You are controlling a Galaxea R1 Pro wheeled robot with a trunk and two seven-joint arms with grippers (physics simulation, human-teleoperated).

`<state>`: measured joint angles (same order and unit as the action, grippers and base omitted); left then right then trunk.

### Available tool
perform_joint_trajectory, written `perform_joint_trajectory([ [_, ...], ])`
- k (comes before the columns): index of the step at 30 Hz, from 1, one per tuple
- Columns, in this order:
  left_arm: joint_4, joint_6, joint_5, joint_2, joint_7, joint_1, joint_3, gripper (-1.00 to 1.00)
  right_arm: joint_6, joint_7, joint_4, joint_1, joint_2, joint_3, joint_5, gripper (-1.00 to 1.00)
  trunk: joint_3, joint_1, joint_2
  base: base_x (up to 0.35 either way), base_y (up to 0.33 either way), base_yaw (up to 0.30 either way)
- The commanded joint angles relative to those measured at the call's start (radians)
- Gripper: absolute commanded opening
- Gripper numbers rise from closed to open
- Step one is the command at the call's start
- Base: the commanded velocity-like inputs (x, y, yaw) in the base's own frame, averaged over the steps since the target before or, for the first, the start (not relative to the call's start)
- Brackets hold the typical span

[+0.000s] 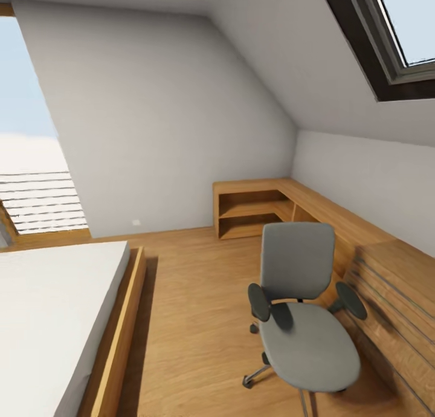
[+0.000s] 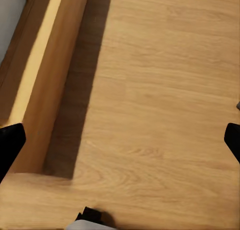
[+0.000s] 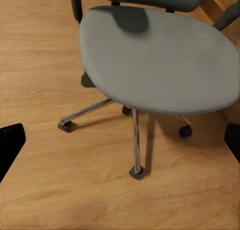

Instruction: In the bedroom, organize the workspace by keeping the computer under the desk, ensuring the monitor is on the desk, placing the keyboard on the desk next to the monitor, placing the mouse on the desk next to the keyboard, moving the folder from the swivel chair onto the desk next to the mouse, stacking the notebook on top of the folder with the pen on top of the notebook, and positioning the swivel chair next to the desk.

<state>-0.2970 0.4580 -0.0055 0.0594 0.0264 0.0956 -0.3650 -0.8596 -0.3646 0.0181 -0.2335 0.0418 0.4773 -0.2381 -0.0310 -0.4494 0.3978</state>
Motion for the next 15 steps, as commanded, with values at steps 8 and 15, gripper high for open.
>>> perform_joint_trajectory([
  [8,0.002,0.003,0.0,0.002,0.003,0.001,-0.005,1.0,-0.001,-0.004,0.002,-0.001,0.0,0.009,-0.006,1.0,-0.002,-0.001,0.002,0.017,-0.01,0.274],
  [15,0.002,0.004,-0.001,0.004,0.003,0.001,0.015,1.0,-0.001,-0.004,0.003,-0.001,0.0,0.009,-0.005,1.0,-0.003,-0.001,0.002,0.199,-0.115,0.276],
])
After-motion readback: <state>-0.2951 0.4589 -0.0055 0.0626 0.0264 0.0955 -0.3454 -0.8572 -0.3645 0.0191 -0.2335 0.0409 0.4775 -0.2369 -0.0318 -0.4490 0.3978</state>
